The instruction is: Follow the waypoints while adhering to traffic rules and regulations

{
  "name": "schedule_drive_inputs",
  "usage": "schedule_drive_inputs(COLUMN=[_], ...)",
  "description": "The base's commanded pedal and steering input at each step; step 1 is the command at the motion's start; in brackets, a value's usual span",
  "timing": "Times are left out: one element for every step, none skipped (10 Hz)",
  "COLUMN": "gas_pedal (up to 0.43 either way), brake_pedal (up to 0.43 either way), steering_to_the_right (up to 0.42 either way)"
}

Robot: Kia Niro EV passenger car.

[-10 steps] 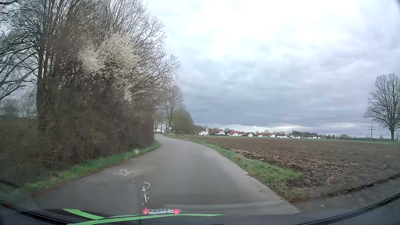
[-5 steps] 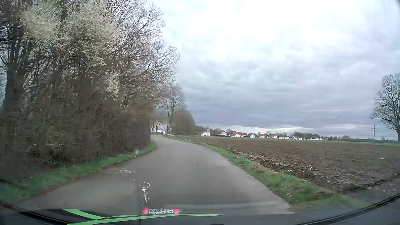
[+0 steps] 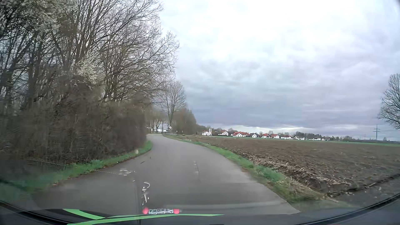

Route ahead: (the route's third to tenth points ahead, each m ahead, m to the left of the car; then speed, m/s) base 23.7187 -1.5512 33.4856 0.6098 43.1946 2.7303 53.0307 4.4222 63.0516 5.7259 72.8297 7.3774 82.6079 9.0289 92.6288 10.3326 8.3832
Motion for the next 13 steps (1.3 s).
schedule_drive_inputs(gas_pedal=[0.15, 0.15, 0.15, 0.15, 0.15, 0.15, 0.15, 0.15, 0.15, 0.15, 0.15, 0.15, 0.15], brake_pedal=[0.0, 0.0, 0.0, 0.0, 0.0, 0.0, 0.0, 0.0, 0.0, 0.0, 0.0, 0.0, 0.0], steering_to_the_right=[-0.005, -0.005, -0.006, -0.007, -0.008, -0.009, -0.01, -0.011, -0.014, -0.016, -0.018, -0.019, -0.019])
